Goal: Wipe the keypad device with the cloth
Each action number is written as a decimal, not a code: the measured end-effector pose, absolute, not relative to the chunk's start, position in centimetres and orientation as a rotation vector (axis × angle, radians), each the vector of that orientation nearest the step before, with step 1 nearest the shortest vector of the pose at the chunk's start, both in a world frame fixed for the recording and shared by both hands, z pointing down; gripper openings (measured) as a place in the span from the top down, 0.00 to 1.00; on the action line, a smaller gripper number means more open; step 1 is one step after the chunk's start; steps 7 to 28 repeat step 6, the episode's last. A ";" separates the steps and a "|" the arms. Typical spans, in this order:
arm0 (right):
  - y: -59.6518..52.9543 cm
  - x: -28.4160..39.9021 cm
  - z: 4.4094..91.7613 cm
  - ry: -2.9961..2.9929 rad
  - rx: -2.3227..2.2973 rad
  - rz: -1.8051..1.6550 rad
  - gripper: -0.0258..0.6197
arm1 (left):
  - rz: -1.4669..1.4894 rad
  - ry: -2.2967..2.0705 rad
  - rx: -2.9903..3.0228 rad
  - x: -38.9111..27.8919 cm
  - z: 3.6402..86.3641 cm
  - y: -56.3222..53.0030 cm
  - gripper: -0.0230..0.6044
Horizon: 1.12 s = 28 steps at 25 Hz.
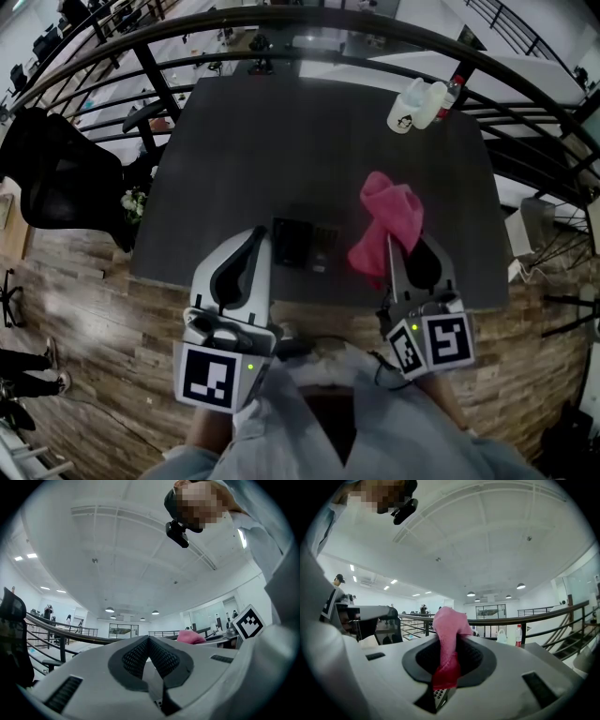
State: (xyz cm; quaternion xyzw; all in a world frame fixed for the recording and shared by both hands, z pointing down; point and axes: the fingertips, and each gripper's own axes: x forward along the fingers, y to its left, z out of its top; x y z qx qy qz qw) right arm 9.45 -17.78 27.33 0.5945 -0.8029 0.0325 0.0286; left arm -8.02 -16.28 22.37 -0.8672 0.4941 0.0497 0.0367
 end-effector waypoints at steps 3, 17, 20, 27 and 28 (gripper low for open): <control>-17.8 9.5 27.5 -2.480 1.838 0.116 0.85 | 0.153 1.515 -2.662 -8.0 22.4 -16.3 0.96; -18.0 9.5 27.7 -2.478 1.837 0.122 0.85 | 0.150 1.512 -2.664 -8.1 22.5 -16.5 0.96; -18.0 9.5 27.7 -2.478 1.837 0.122 0.85 | 0.150 1.512 -2.664 -8.1 22.5 -16.5 0.96; -18.0 9.5 27.7 -2.478 1.837 0.122 0.85 | 0.150 1.512 -2.664 -8.1 22.5 -16.5 0.96; -18.0 9.5 27.7 -2.478 1.837 0.122 0.85 | 0.150 1.512 -2.664 -8.1 22.5 -16.5 0.96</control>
